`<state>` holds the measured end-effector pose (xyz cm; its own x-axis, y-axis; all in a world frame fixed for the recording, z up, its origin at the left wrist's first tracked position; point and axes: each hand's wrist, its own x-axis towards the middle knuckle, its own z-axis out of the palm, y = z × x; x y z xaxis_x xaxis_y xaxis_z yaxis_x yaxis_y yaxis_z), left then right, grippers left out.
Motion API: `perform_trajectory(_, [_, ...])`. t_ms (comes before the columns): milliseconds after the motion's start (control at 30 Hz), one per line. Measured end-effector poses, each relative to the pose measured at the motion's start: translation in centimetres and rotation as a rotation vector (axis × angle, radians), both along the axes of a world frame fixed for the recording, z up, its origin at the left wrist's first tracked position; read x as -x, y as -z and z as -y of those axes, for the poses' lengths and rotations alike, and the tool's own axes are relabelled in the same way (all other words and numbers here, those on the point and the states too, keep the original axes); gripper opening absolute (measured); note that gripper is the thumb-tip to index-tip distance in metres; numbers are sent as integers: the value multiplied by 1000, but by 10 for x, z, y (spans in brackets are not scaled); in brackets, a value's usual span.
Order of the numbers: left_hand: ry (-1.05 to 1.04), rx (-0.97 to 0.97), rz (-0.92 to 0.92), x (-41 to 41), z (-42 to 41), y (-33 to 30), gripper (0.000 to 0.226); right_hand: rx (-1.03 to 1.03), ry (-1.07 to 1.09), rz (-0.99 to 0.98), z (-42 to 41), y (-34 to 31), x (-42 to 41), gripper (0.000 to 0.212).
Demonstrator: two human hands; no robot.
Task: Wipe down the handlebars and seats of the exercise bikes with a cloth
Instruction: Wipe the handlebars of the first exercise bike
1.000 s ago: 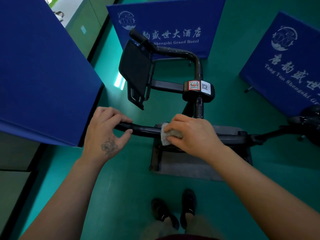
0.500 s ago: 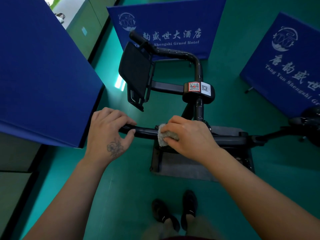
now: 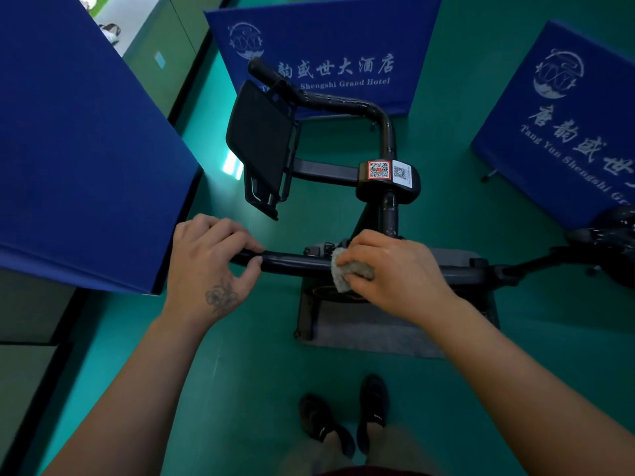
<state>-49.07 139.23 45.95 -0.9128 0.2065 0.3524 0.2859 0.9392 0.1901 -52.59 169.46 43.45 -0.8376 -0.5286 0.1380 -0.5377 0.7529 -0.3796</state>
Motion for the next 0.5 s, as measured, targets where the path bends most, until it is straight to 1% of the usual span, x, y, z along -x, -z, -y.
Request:
perform_trajectory(100, [1,-2,0,0,1,1,10,11,-32,-17,11,0,1,22])
perform_trajectory(233, [1,-5,-5,2,1,2,10,42,-24,-8,-4,4,-2,20])
perform_trajectory(400, [1,-17,-23,2,0,3,8,61,51,-16,-37,8,-4,22])
perform_trajectory(500, [3,-19,-24,2,0,3,8,106,143,-37,-49,7,-2,25])
